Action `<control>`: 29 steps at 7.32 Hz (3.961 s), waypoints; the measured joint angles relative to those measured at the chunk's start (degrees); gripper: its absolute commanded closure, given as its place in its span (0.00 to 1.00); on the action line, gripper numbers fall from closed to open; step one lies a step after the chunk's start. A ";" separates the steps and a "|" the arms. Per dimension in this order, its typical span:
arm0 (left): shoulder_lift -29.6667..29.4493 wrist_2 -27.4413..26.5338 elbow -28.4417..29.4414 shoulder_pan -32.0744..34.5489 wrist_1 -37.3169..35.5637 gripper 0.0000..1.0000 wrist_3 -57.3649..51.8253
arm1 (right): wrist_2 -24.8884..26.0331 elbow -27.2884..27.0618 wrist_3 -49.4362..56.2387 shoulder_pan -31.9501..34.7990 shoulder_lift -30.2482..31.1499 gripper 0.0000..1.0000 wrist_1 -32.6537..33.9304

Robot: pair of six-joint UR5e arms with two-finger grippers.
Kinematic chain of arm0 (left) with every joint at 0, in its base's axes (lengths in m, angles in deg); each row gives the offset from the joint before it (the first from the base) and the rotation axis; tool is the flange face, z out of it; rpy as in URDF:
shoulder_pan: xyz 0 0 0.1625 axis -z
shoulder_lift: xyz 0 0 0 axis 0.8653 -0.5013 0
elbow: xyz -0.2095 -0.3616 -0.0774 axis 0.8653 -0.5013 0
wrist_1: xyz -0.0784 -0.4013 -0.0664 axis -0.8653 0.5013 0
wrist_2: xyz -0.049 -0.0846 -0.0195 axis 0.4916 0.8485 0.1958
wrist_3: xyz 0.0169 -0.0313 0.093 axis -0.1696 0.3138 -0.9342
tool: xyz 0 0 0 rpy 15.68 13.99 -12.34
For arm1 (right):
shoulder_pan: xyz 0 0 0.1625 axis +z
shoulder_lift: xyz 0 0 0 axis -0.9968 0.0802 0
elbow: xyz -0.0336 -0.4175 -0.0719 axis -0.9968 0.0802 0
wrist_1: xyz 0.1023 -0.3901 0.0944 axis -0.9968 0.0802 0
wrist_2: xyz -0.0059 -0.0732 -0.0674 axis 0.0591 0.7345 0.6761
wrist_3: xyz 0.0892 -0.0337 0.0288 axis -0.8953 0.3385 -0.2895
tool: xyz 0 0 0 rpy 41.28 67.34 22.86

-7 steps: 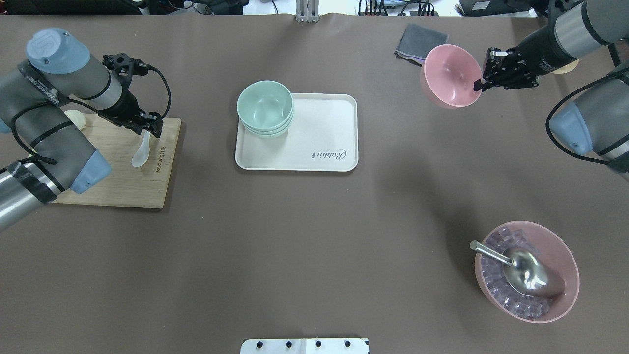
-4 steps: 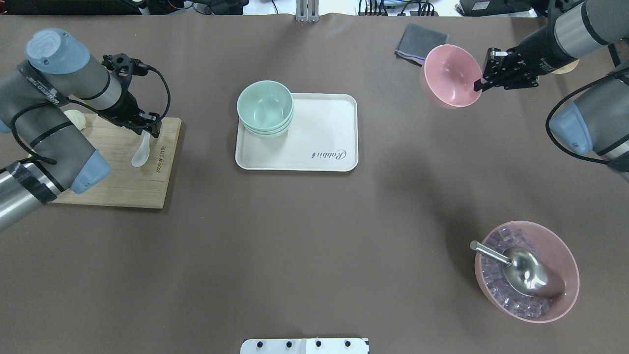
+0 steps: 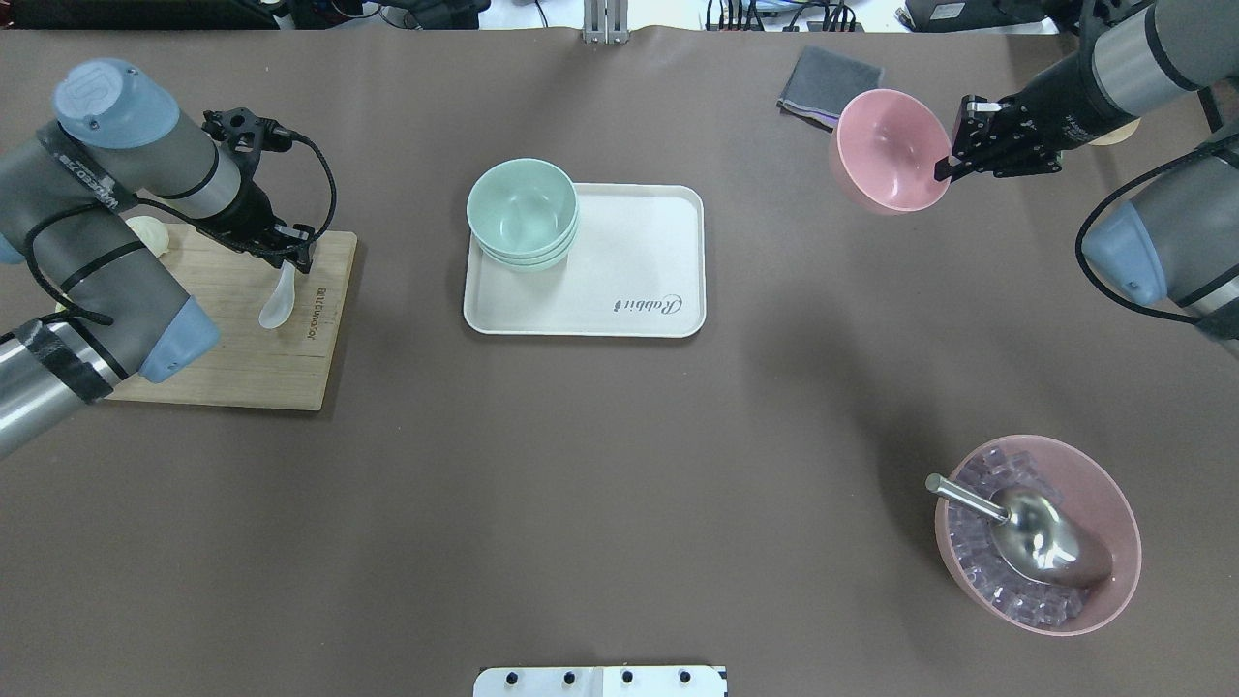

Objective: Stack pink bowl on green and place spoon
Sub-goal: 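Grasp the white spoon on the cutting board with the left gripper and lift it, then carry the pink bowl with the right gripper over the green bowls, then lower the pink bowl onto the green bowl stack and open the right gripper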

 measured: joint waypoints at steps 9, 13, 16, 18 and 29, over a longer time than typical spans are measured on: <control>0.67 9.29 -9.03 8.38 -7.02 1.00 -0.14 | 0.04 -1.28 -7.38 -0.23 -5.95 1.00 0.02; 0.55 12.57 -9.42 11.86 -6.71 1.00 -0.14 | 10.28 2.46 -13.89 -9.15 -16.80 1.00 -0.48; 0.58 12.72 -9.42 12.13 -6.68 1.00 -0.14 | 19.52 6.37 -15.69 -16.46 -23.26 1.00 -0.82; 0.59 12.67 -9.26 12.12 -6.68 1.00 -0.14 | 23.99 12.84 -15.74 -19.85 -28.95 1.00 -1.01; 0.70 12.65 -8.71 12.08 -6.94 1.00 -1.53 | 26.59 21.67 -15.69 -24.58 -31.32 1.00 -7.24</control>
